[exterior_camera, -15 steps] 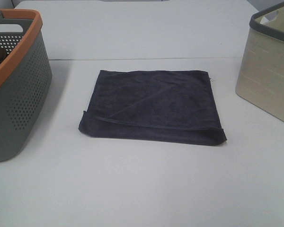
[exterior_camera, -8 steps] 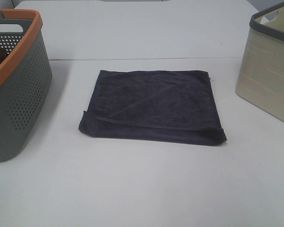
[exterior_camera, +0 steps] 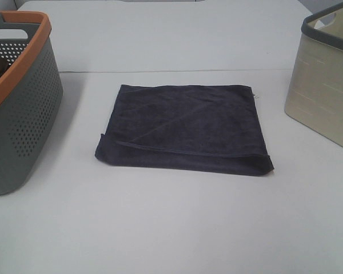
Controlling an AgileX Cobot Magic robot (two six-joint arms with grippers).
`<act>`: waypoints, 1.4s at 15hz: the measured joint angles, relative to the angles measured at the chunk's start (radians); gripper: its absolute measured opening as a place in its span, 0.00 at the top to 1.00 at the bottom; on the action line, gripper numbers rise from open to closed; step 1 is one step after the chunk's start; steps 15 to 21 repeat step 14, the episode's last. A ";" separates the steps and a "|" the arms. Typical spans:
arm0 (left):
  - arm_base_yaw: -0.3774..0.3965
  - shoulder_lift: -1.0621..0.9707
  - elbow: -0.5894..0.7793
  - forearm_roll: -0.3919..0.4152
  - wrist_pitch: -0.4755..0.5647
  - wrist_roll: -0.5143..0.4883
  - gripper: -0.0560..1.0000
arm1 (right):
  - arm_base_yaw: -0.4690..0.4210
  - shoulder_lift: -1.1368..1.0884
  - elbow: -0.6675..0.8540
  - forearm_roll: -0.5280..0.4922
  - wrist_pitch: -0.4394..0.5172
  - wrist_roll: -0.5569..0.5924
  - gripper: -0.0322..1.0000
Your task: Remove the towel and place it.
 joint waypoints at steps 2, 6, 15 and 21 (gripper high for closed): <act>-0.022 0.000 0.000 -0.019 0.000 0.000 0.24 | 0.000 0.000 0.000 0.003 0.000 0.001 0.49; -0.023 0.000 0.000 -0.021 -0.001 0.000 0.24 | 0.000 0.000 0.000 0.003 0.000 0.001 0.49; -0.023 0.000 0.000 -0.021 -0.001 0.000 0.24 | 0.000 0.000 0.000 0.003 0.000 0.001 0.49; -0.023 0.000 0.000 -0.021 -0.001 0.000 0.24 | 0.000 0.000 0.000 0.003 0.000 0.001 0.49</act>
